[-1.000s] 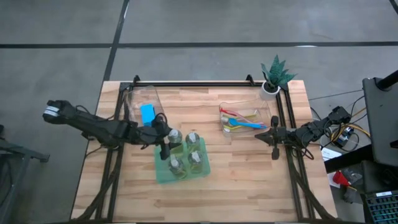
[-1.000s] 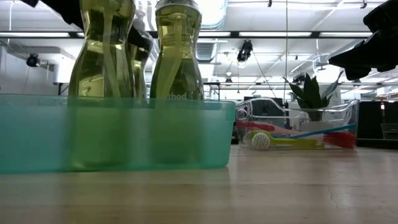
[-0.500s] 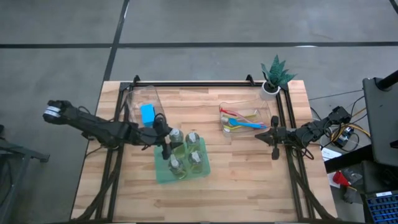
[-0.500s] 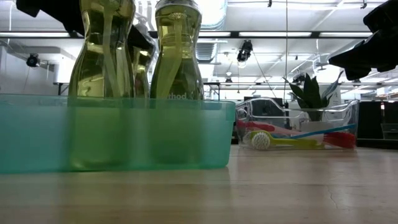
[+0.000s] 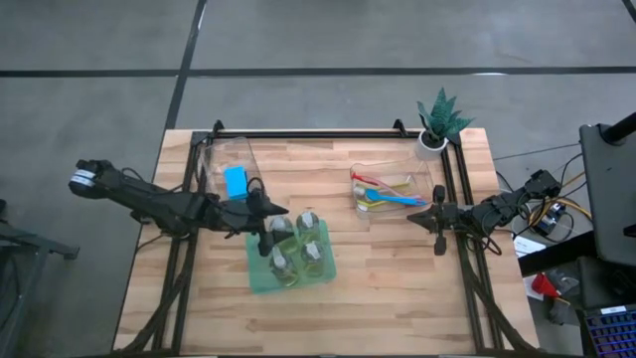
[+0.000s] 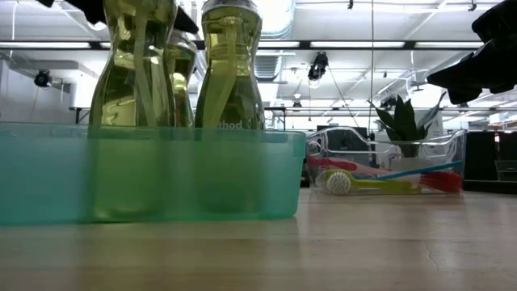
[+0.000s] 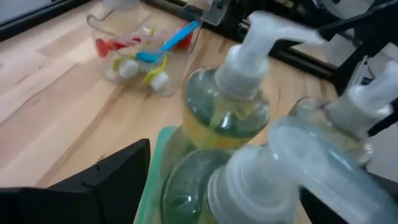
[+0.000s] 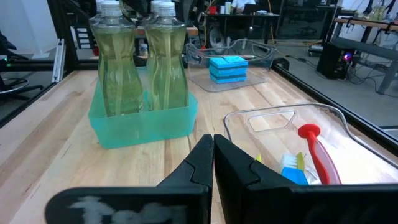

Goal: Pick & Place Kitchen Sink Supplies
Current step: Put the green soap dispenser into the green bin, then return to Home Position

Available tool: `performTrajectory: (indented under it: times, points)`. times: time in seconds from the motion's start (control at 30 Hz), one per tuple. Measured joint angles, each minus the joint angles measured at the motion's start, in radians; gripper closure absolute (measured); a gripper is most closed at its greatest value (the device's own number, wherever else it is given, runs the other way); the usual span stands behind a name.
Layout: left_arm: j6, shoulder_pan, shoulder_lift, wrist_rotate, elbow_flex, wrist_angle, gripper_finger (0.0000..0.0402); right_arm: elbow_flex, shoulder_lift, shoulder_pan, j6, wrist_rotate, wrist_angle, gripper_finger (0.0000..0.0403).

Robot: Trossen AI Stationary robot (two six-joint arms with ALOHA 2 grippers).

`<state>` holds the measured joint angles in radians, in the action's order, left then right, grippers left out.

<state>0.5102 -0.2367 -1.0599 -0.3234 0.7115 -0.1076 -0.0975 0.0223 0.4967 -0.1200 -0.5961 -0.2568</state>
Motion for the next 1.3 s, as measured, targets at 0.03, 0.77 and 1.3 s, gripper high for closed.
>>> performTrajectory:
  times: [0.03, 0.77, 1.3]
  points:
    - [0.000, 0.000, 0.003, 0.001, 0.007, -0.002, 0.0046, 0.000, 0.000, 0.000, 0.000, 0.000, 0.000, 0.0394]
    - [-0.012, 0.001, 0.169, -0.021, 0.143, -0.089, 0.0126, 0.000, 0.000, 0.000, 0.000, 0.000, 0.000, 0.0394]
    - [0.007, 0.001, 0.502, -0.056, -0.006, -0.315, 0.0385, 0.000, 0.000, 0.000, 0.000, 0.000, 0.000, 0.0394]
